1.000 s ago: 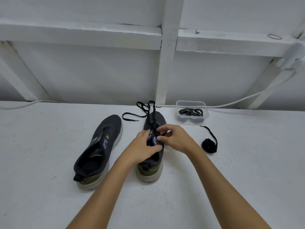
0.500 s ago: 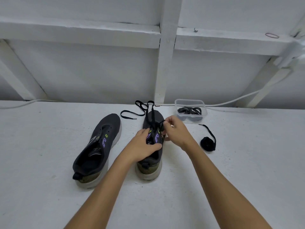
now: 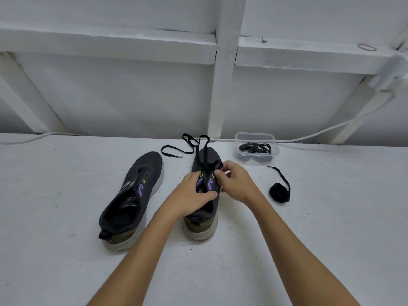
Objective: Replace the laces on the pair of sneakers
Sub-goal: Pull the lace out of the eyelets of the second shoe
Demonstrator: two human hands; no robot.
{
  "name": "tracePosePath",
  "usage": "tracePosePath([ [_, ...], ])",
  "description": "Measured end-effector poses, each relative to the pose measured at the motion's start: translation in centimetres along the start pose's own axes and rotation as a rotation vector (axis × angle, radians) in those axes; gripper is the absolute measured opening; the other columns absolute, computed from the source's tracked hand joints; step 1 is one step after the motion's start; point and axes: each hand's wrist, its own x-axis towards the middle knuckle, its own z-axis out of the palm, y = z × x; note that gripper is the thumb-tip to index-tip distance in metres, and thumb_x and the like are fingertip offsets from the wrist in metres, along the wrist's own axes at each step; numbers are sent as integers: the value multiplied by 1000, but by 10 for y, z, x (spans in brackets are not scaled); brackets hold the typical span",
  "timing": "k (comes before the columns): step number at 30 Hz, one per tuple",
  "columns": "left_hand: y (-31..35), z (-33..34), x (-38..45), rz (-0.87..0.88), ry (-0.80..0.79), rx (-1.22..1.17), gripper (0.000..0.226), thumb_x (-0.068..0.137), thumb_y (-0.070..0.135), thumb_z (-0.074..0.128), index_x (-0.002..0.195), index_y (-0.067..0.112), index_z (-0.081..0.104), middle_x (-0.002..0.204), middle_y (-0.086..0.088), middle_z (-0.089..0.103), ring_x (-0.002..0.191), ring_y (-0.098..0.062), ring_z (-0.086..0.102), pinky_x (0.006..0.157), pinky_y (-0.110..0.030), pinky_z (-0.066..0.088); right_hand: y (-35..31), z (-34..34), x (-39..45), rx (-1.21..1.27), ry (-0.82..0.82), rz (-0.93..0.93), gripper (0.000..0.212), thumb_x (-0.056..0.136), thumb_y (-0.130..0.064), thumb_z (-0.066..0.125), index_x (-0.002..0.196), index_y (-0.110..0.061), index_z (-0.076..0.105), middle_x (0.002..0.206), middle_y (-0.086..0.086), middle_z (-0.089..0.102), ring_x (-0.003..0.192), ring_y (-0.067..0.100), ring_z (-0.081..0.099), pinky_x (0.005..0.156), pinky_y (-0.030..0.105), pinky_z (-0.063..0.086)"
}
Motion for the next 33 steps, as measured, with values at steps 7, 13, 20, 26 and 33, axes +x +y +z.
tracePosePath([
  [7,-2,1,0,-3,-4,-3,77,86,46,69,152,26,35,151,12,37,133,-10,44,107,-31,38,-2,-6,-1,218,122,83,8,97,-20,60,103,-14,63,99,4,69,72,13,71,61,31,61],
  [13,0,1,0,4,0,-1,65,86,45,69,143,29,43,145,11,41,125,-10,48,100,-28,40,6,-1,-10,214,-19,158,9,88,-21,74,93,-13,73,91,6,73,72,13,69,63,28,60],
  [20,-1,0,1,8,-8,-3,66,84,47,68,143,31,43,144,11,41,124,-12,49,104,-33,43,5,6,-5,195,29,76,5,88,-23,77,88,-18,78,83,3,75,72,13,68,67,29,59],
  [26,-1,0,1,0,-17,2,63,84,48,69,140,30,45,144,11,41,126,-11,48,106,-34,41,-4,3,2,180,185,31,10,100,-25,57,100,-17,63,95,1,69,78,19,72,70,46,63],
  [33,-1,0,1,-13,-27,17,72,86,48,67,148,26,39,150,12,36,133,-10,43,108,-33,38,-7,-11,-2,324,231,270,22,101,-28,59,103,-7,66,90,3,68,69,13,71,58,26,58],
])
